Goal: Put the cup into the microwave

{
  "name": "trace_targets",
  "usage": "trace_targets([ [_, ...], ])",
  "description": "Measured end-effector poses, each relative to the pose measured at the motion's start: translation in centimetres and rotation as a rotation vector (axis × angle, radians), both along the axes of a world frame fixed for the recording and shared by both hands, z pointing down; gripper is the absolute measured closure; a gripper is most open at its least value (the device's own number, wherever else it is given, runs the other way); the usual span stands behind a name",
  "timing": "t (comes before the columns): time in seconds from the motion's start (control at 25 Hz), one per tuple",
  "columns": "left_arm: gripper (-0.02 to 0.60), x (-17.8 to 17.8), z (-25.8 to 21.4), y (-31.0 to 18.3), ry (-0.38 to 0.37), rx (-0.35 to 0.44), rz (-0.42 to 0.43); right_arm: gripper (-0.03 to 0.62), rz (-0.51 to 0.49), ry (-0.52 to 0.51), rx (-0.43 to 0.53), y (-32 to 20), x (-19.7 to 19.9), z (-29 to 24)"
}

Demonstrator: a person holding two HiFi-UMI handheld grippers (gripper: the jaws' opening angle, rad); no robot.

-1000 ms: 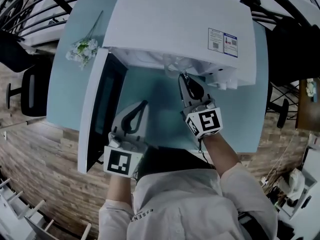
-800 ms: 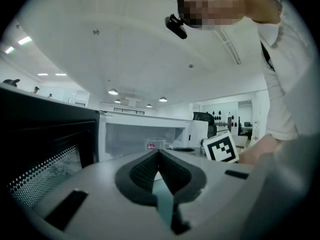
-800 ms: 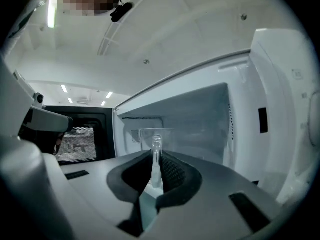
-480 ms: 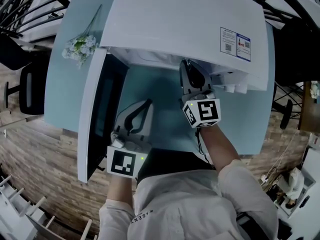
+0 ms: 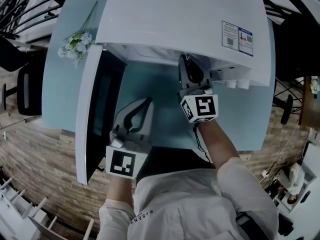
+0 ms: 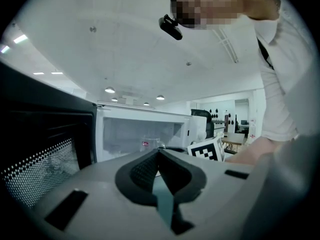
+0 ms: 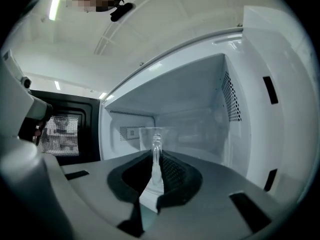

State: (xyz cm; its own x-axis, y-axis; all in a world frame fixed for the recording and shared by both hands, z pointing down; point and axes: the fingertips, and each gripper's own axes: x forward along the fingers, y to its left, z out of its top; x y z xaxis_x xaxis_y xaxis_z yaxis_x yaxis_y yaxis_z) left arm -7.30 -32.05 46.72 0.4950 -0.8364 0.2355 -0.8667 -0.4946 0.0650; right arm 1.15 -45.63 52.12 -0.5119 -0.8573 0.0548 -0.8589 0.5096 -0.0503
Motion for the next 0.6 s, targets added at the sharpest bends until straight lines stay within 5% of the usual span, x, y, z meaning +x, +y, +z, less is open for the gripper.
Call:
trace_targets([
  [0.36,0.580,0.1,0.1,0.7,0.008,0.006,0.007,0.551,-0.009,-0.005,-0.026,0.6,0.1,0.6],
  [0.44,0.580,0.2,0.1,0.9,0.012,0.001,0.010,0.429,-0.010,-0.008,-0.044,0.6,0.1,0.6],
  [0.6,0.580,0.3,-0.3,1.2,0.035,0.002,0.015,0.387,-0.001,-0.009,-0.038,1.1,0.7,-0.2],
])
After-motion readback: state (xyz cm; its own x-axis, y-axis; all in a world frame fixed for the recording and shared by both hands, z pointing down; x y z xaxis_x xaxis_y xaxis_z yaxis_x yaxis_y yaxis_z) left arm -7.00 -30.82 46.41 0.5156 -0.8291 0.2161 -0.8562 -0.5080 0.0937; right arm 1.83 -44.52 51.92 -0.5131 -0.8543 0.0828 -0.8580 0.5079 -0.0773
